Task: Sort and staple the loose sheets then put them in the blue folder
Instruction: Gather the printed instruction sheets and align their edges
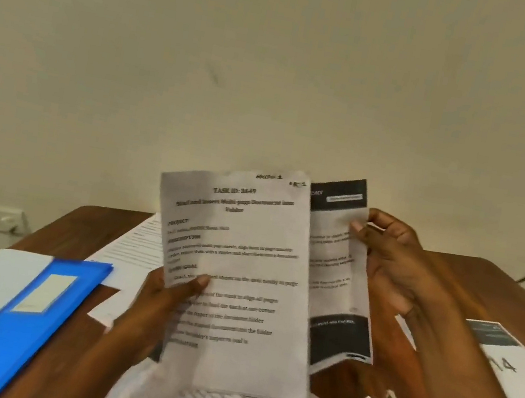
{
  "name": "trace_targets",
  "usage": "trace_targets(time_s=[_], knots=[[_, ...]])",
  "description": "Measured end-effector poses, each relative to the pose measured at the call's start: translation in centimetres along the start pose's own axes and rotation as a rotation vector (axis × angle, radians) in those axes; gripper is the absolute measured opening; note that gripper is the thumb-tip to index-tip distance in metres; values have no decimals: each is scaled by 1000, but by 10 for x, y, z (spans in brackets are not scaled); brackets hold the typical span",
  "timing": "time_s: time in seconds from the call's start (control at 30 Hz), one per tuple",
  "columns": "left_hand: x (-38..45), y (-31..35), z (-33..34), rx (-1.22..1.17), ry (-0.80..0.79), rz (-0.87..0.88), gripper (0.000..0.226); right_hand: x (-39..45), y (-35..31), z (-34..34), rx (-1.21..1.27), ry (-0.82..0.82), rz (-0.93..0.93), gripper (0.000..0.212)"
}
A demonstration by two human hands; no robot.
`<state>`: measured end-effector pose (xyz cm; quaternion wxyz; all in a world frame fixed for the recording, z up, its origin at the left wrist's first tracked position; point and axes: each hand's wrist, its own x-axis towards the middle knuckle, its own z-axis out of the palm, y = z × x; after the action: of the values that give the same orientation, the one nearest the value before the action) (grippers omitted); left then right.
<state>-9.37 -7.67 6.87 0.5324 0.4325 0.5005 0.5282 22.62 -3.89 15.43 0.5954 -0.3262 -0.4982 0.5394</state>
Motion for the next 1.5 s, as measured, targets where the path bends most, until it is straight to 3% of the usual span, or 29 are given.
trace_targets(time_s=[0.13,0.37,0.53,0.73,0.9,1.13,1.27,1.5], knots=[[-7,5,2,0,-20,25,31,-2,4,27,36,-19,-62,24],[-13,11,6,-4,9,175,29,-11,11,65,6,127,-290,19],[-15,15,10,-23,59,287,32,-28,-5,83,187,74,-407,18],[-15,20,16,-55,212,359,39,-37,-6,96,-133,58,-602,21],[-18,18,19,-58,236,374,25,-29,14,92,-369,125,-509,12],[-20,17,21,63,280,366,62,-14,42,84,-273,183,-236,15],[-23,16,18,101,238,320,38,-15,46,84,-253,222,-163,22],[-16,10,15,71,123,239,43,-12,53,81,-347,245,-169,27]])
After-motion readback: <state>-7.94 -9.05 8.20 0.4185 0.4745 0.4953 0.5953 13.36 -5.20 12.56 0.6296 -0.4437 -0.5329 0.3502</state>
